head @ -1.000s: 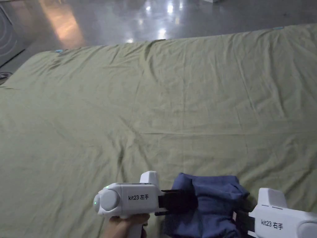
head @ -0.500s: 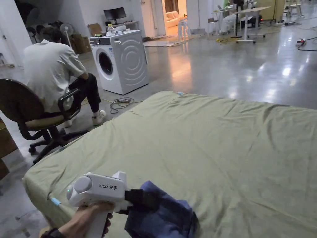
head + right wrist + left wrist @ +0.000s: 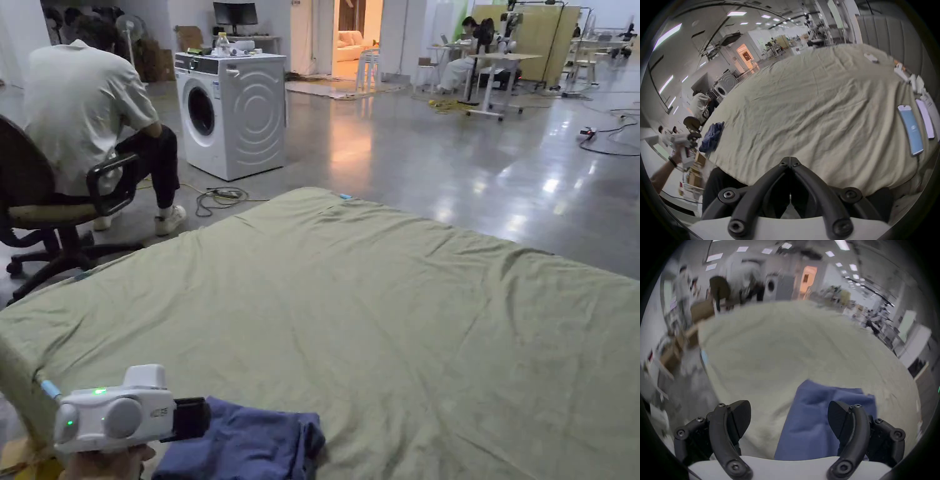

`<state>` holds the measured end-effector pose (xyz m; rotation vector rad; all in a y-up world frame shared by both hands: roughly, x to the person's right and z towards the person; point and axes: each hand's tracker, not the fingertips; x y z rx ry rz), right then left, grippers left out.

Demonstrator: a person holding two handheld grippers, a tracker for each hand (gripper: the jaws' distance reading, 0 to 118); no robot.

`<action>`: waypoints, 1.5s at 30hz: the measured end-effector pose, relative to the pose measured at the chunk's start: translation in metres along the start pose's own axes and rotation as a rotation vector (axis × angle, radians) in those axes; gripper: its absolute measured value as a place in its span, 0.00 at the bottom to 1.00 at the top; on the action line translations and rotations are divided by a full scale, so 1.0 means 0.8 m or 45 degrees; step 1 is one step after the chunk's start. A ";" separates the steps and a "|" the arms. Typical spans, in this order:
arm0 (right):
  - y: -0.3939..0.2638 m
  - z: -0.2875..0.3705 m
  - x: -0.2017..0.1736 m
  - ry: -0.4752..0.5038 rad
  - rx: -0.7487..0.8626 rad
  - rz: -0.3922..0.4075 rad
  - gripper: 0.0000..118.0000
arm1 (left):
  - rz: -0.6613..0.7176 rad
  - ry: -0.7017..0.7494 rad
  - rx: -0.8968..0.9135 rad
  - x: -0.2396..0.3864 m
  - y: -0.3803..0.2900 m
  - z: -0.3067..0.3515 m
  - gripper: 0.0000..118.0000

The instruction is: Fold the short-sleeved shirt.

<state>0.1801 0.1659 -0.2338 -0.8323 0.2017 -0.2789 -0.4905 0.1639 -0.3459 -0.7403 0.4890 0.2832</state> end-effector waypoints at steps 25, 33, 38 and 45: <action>0.109 0.228 -0.055 -0.226 0.958 0.509 0.00 | -0.521 -0.674 0.872 0.262 -0.077 0.414 0.03; 0.110 0.222 -0.046 -0.204 0.954 0.421 0.00 | -0.519 -0.646 0.916 0.262 -0.085 0.439 0.00; 0.107 0.215 -0.057 -0.180 0.950 0.421 0.00 | -0.526 -0.690 0.935 0.267 -0.083 0.441 0.00; 0.112 0.214 -0.074 -0.208 0.973 0.470 0.00 | -0.517 -0.705 0.905 0.269 -0.081 0.437 0.00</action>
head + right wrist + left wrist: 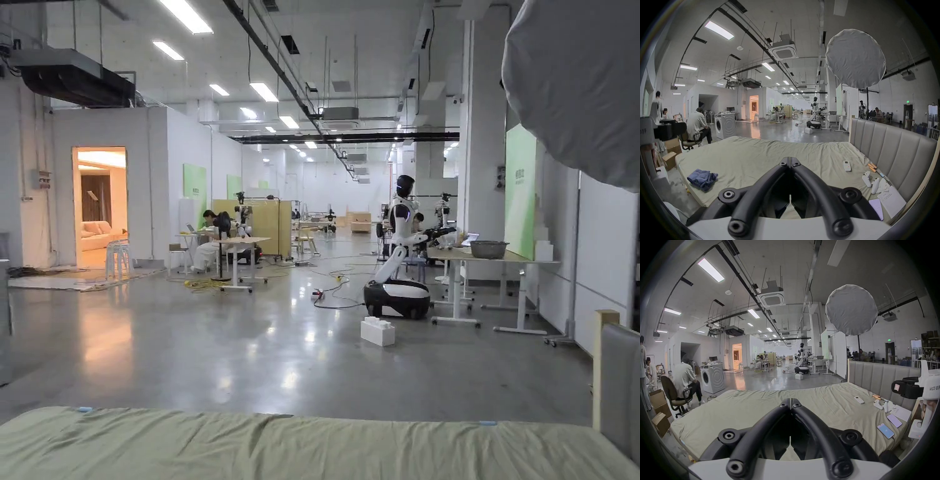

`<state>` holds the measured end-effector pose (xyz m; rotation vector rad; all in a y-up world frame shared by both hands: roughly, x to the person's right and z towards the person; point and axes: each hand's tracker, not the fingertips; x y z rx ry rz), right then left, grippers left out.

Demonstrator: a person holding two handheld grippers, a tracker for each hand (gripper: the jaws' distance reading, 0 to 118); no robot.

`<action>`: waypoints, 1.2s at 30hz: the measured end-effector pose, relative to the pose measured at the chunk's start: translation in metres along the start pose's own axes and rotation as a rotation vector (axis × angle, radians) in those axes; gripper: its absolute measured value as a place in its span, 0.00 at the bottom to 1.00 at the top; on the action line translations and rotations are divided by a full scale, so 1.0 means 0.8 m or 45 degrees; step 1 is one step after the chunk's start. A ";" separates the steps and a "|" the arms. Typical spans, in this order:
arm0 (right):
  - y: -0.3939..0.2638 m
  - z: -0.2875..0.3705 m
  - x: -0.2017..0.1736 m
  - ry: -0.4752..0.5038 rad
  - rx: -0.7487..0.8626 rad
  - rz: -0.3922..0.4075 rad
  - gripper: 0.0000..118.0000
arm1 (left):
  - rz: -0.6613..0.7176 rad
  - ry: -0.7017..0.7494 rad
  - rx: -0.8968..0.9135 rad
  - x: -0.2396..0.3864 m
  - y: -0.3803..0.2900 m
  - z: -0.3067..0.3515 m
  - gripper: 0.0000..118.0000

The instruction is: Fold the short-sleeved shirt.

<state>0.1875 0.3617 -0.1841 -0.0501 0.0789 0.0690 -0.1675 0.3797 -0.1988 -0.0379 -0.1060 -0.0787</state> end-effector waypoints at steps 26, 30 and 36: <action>0.002 -0.018 -0.015 -0.028 0.003 -0.018 1.00 | -0.019 0.089 0.046 0.005 0.007 0.004 1.00; 0.002 -0.005 -0.011 -0.029 0.001 -0.038 1.00 | 0.022 0.076 0.058 0.001 0.011 0.005 1.00; 0.005 -0.003 -0.016 -0.015 0.005 -0.025 1.00 | 0.008 0.071 0.050 0.003 0.011 0.002 1.00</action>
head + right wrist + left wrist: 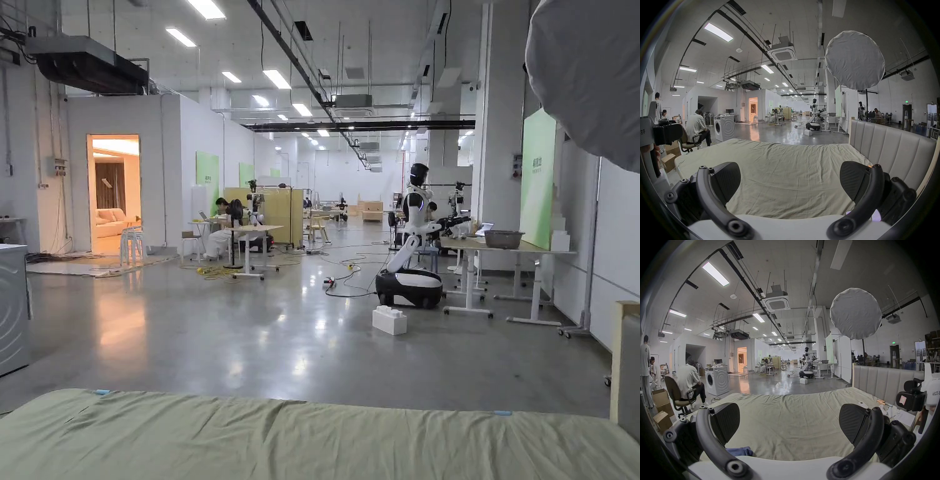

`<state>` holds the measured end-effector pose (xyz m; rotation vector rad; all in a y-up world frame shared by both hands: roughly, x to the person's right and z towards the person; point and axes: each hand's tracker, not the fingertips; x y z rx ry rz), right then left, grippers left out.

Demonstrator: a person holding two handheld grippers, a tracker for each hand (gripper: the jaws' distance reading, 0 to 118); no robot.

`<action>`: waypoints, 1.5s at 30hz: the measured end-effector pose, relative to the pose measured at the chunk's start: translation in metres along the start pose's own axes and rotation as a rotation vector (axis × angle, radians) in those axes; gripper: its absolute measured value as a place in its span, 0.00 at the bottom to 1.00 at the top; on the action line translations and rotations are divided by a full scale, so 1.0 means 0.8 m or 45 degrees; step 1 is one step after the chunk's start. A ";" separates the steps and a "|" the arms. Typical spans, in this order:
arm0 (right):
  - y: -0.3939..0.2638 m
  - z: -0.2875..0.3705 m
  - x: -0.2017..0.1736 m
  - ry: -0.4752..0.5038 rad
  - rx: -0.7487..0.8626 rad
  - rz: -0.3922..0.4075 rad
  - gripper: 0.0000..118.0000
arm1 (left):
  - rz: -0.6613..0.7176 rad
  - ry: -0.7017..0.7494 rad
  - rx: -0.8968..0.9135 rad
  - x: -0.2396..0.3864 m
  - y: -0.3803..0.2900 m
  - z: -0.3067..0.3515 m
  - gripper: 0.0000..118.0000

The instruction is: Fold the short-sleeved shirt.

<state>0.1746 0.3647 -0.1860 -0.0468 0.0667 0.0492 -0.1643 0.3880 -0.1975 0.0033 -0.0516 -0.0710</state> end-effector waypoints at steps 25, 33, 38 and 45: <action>0.000 -0.002 -0.005 -0.133 0.059 0.070 1.00 | 0.023 -0.043 -0.012 0.011 -0.007 -0.001 1.00; 0.006 -0.004 0.020 -0.124 -0.084 -0.325 1.00 | 0.029 -0.050 -0.005 0.010 -0.002 0.001 1.00; 0.026 0.002 0.024 -0.151 -0.118 -0.307 1.00 | 0.053 -0.065 -0.018 0.012 -0.003 0.000 1.00; 0.049 0.016 -0.002 -0.157 -0.207 -0.322 1.00 | 0.053 -0.068 -0.022 0.014 0.003 0.000 1.00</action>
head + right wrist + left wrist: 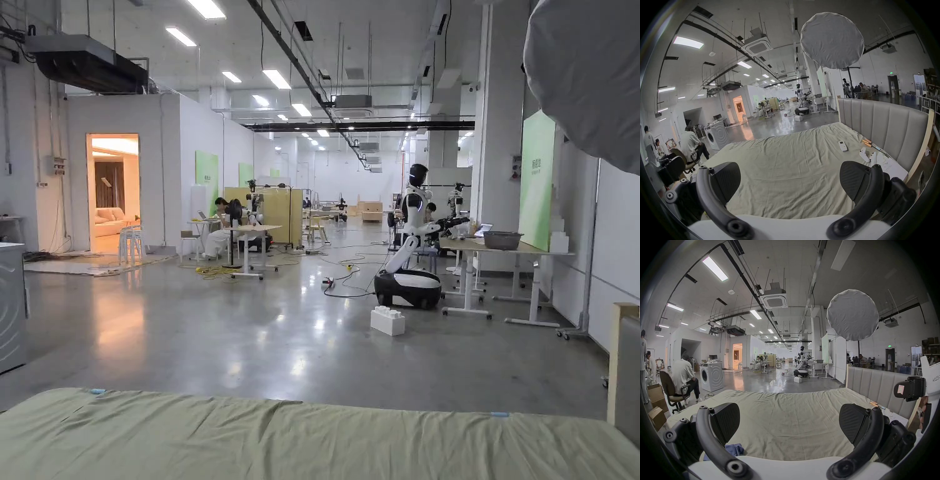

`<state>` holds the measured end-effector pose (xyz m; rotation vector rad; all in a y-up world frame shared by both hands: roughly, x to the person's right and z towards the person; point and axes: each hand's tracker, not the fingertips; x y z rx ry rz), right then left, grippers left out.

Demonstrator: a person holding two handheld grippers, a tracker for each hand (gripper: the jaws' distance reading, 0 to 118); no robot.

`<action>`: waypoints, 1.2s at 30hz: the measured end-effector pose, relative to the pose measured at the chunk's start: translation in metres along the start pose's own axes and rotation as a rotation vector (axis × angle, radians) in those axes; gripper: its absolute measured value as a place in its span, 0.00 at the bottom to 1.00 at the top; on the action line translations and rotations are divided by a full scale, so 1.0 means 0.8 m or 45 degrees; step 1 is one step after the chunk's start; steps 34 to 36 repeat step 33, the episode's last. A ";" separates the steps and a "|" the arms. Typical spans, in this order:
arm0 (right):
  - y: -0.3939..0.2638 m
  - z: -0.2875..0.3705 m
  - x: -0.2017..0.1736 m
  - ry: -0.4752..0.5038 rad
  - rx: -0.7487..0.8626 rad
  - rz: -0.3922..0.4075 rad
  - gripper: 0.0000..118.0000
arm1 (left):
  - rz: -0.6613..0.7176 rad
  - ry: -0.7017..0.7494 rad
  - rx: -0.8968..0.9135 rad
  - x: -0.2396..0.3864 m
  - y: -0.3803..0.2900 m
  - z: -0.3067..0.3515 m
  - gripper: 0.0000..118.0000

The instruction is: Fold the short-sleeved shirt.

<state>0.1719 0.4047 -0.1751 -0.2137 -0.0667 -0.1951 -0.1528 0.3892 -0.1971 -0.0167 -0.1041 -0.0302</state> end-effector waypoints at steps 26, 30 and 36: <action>-0.020 -0.008 -0.018 0.019 0.178 0.288 1.00 | 0.000 -0.036 0.043 -0.002 0.006 0.011 1.00; -0.027 -0.001 -0.021 0.112 0.215 0.300 1.00 | 0.008 -0.011 0.044 -0.002 0.010 0.010 1.00; -0.025 0.002 -0.025 0.131 0.228 0.306 1.00 | -0.002 -0.027 0.068 0.001 0.015 0.012 1.00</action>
